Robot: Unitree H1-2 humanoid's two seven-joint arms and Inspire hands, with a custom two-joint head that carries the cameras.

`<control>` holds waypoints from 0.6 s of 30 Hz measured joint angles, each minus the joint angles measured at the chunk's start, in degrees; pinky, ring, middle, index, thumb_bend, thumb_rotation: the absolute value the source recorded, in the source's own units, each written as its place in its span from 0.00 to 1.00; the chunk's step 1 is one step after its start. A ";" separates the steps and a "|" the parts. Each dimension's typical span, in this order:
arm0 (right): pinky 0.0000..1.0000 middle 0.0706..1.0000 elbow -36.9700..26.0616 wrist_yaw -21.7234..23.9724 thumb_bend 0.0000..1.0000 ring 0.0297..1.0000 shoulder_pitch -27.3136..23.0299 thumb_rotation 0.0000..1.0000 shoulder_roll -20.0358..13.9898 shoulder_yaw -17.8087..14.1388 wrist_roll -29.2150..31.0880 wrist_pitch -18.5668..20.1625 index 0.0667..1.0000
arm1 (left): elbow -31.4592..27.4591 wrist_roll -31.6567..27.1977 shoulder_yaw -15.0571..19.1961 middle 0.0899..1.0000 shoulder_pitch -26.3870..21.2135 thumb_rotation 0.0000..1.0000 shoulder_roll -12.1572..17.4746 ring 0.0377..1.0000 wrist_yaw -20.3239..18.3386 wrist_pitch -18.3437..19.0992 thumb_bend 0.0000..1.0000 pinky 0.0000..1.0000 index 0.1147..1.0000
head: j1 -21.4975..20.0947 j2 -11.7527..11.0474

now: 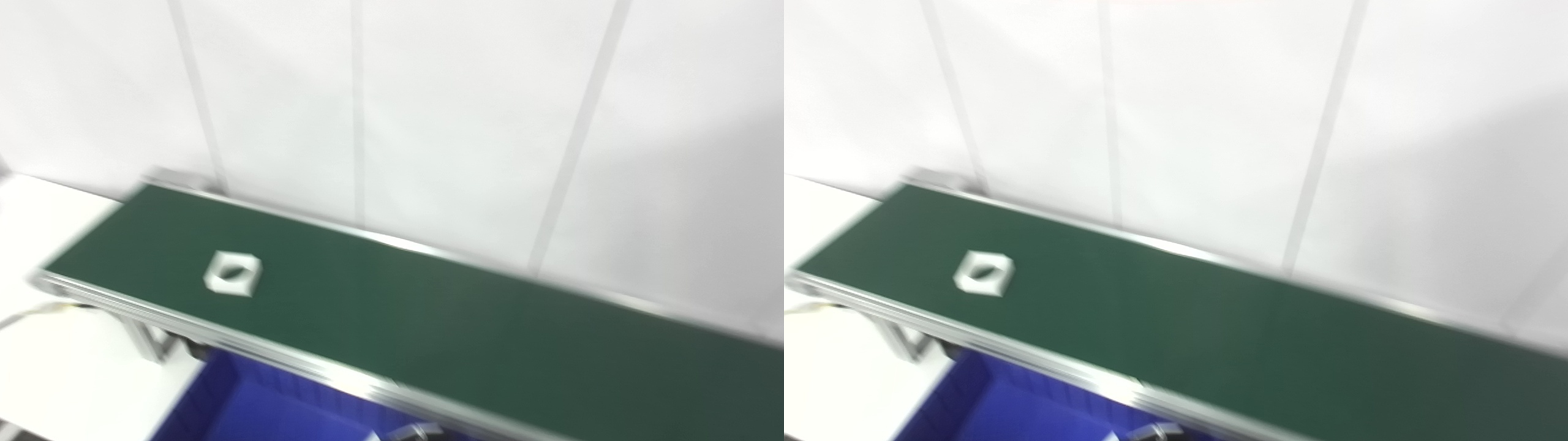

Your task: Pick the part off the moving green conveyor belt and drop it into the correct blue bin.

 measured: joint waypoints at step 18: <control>0.83 0.83 1.03 0.23 0.50 0.84 -0.67 0.24 0.14 -0.25 0.02 -0.15 0.90 | -1.45 1.07 -1.06 0.74 -0.54 0.26 1.13 0.75 0.29 0.00 1.00 0.71 0.72 | 0.26 -0.09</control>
